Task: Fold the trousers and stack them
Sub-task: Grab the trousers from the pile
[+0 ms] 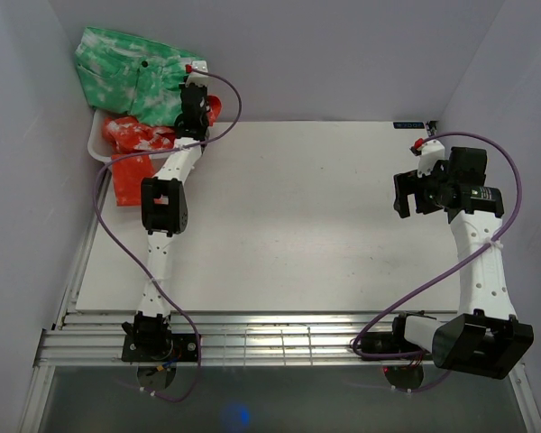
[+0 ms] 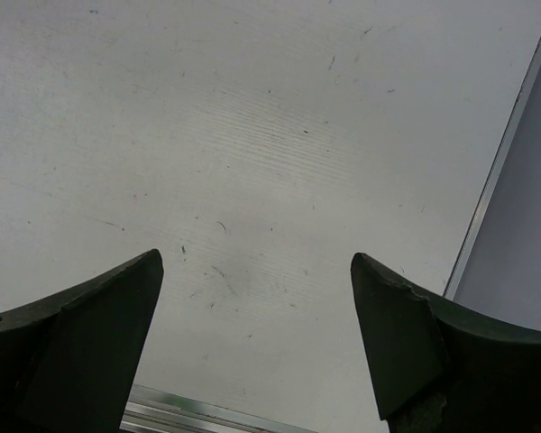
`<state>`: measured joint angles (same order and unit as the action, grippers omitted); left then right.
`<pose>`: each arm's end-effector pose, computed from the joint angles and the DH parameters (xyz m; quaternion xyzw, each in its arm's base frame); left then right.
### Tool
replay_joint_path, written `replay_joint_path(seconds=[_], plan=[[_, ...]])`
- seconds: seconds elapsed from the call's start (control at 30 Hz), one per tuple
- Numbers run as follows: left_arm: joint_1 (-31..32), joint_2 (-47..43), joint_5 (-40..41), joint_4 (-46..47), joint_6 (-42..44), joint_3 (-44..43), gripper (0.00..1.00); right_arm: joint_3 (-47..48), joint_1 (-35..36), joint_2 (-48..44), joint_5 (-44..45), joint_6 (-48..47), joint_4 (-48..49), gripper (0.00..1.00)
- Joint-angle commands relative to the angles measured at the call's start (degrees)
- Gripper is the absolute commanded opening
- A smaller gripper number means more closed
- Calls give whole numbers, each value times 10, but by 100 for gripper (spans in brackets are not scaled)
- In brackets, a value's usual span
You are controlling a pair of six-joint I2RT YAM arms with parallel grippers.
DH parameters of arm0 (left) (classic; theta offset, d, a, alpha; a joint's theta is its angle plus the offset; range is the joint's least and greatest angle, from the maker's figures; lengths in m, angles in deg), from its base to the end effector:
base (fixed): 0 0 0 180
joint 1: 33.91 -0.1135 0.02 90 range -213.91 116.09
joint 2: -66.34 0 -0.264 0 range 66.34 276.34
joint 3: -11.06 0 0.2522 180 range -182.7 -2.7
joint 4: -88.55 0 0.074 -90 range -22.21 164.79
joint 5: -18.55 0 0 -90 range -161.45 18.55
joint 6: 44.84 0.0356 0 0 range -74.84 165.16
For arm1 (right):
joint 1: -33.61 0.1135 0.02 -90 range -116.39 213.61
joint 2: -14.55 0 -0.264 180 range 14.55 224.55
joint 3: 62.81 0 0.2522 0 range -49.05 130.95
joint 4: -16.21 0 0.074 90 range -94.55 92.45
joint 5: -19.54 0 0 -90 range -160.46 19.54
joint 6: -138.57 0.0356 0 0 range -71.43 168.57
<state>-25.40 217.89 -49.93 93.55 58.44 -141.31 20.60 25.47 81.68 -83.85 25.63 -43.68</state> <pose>0.6061 -0.0775 0.2537 -0.0116 0.6728 0.1554 0.7232 0.2369 -0.0256 0.3525 -0.1631 0.8994 -0.0016 0.4056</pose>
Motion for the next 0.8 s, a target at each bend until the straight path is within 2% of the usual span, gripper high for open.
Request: replay_joint_path(seconds=[0.0,0.03,0.07,0.2,0.43,0.57,0.63,0.77], plan=[[-26,-48,36,33,-17,-4,9,6,-2,-19,1,-3,11,90],[-30,-62,29,34,-27,2,2,7,-2,-22,-1,-2,11,90],[-32,-77,22,35,-39,5,0,8,-3,-24,-1,-2,11,90],[-53,-183,-33,33,-83,29,0,9,-3,-32,-12,0,6,90],[-68,-304,-118,32,-70,29,0,14,-3,-48,-32,6,7,90],[-68,-373,-202,7,-97,29,0,21,-3,-54,-42,9,13,90],[-61,-401,-276,-21,-127,26,0,23,-3,-55,-45,12,15,90],[-16,-493,-378,-76,-194,36,0,33,-3,-58,-58,23,17,90]])
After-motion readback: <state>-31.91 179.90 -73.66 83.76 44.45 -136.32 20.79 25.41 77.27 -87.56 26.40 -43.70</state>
